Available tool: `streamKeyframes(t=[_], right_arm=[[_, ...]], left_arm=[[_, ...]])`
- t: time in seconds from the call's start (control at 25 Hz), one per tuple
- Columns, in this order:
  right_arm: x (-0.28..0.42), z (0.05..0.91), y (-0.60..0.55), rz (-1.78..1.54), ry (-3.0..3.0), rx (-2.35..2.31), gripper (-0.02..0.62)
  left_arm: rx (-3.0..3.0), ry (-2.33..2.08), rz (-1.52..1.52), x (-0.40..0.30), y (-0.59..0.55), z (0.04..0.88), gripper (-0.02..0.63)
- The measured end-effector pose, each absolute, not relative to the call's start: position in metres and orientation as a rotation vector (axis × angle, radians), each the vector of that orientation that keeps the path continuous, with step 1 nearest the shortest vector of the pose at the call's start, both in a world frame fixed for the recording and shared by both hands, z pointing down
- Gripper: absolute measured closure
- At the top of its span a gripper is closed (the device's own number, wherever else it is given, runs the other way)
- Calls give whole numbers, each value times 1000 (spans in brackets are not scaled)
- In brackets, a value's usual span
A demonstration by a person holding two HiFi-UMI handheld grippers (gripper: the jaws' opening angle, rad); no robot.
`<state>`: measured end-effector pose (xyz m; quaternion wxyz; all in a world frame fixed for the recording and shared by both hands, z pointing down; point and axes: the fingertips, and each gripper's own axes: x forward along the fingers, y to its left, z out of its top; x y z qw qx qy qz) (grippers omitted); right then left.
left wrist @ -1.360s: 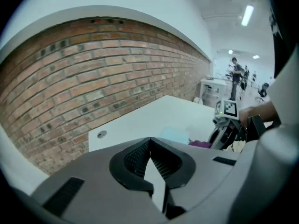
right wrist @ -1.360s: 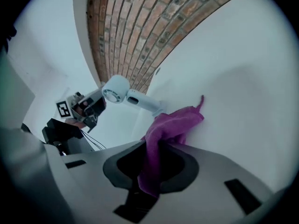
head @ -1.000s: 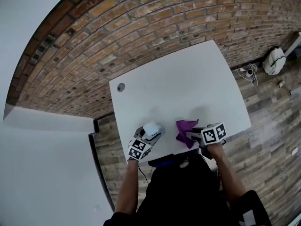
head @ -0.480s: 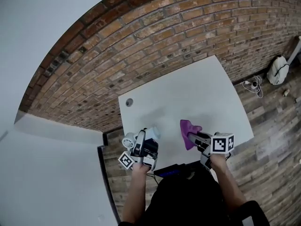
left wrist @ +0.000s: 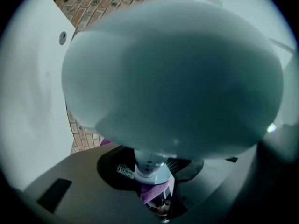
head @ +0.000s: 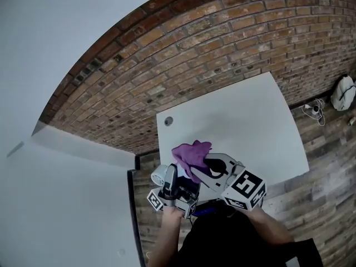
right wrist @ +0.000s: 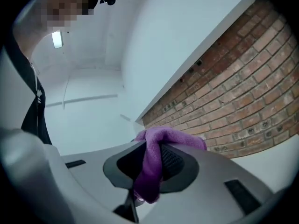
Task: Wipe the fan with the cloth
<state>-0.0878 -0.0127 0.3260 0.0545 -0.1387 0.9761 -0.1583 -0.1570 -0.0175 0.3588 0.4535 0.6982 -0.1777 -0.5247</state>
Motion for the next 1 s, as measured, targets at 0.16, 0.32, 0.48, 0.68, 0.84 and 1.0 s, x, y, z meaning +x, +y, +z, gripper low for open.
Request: streamKeyframes(t=[0.16,0.32,0.48,0.68,0.84,1.0], right_arm=[[-76,375,-31,-503,3099,-631,529],[-56,390,-34,-647,3064,-773,531],[-79,311,18,-461,2970,-509,531],[-135,297,81,-122,3108,-495,531],[-142,324,81,-187,3179,-681,531],[-133,335,98,-255,3216,-849,531]], left_arm=[[1733,-406,-1343,-165,0,350,442],[1737,-375,-1364,-173,14,344,442],[1696,-326,-1406,-185,27,345,442],[1632,-235,-1458,-197,63,341,442],[1642,-219,-1495,-223,102,339,442],[1604,-163,-1583,-247,137,339,442]])
